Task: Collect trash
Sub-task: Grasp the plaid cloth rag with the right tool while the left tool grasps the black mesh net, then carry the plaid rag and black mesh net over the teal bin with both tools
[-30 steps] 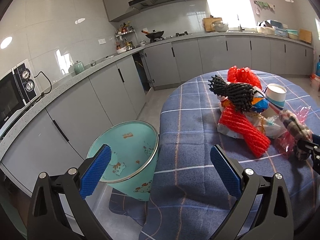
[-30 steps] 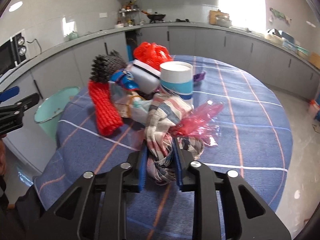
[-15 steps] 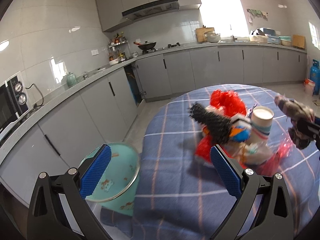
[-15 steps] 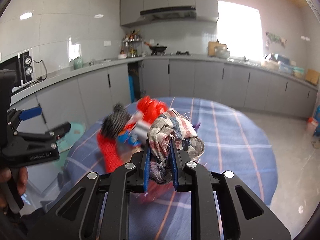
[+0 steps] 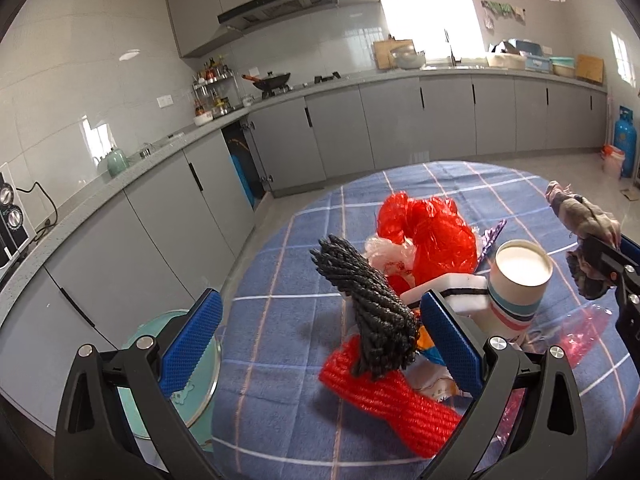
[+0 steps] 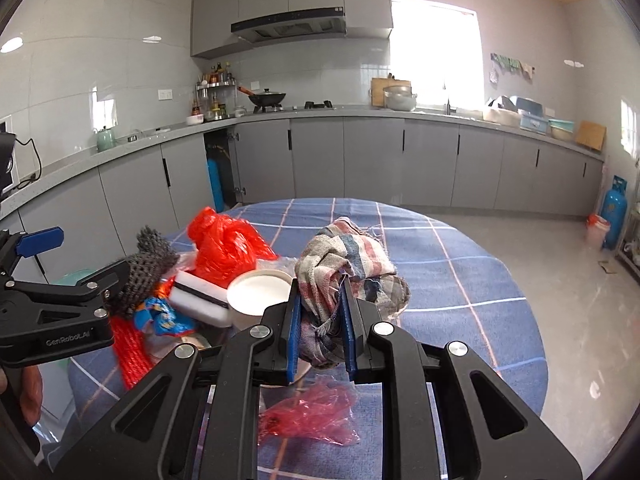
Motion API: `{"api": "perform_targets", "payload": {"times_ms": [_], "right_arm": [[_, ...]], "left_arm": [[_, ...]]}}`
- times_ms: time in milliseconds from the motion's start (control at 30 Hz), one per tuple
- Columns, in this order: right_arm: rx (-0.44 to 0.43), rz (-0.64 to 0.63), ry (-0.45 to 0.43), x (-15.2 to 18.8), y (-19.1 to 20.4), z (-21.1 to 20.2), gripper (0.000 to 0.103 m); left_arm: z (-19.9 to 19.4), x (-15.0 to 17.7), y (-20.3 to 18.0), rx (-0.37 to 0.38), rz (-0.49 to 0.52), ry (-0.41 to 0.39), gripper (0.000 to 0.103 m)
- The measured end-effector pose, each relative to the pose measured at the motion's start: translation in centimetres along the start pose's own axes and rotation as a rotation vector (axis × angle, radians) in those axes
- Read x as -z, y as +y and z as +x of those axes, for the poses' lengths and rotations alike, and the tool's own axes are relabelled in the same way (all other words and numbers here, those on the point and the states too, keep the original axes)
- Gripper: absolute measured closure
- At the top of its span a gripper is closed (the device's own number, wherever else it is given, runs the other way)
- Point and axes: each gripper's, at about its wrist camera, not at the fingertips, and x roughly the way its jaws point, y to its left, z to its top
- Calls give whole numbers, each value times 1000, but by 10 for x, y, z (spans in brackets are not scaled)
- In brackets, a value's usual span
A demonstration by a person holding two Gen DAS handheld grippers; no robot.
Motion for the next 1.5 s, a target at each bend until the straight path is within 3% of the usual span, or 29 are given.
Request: {"api": "perform_targets", "payload": {"times_ms": [100,200,300,333,867,1500], "right_arm": [[-5,5,12,3,-3,5,85],[-8,3,12,4,-3,5,85],[-10,-1,10,3,-2,6,85],[-10,-2,8,2,-2,5,85],[-61,-21,-57,-12,13,-14,85],[-260,-112,-112,-40,89,-10,85]], "left_arm": [[12,1,-2,10,-9,29,12],[21,5,-2,53,-20,71,33],[22,7,-2,86,-23,79,64],[21,7,-3,93,-21,78,79],[-27,4,39,12,-30,-69,82],[-34,32,124,-78,-134,-72,82]]}}
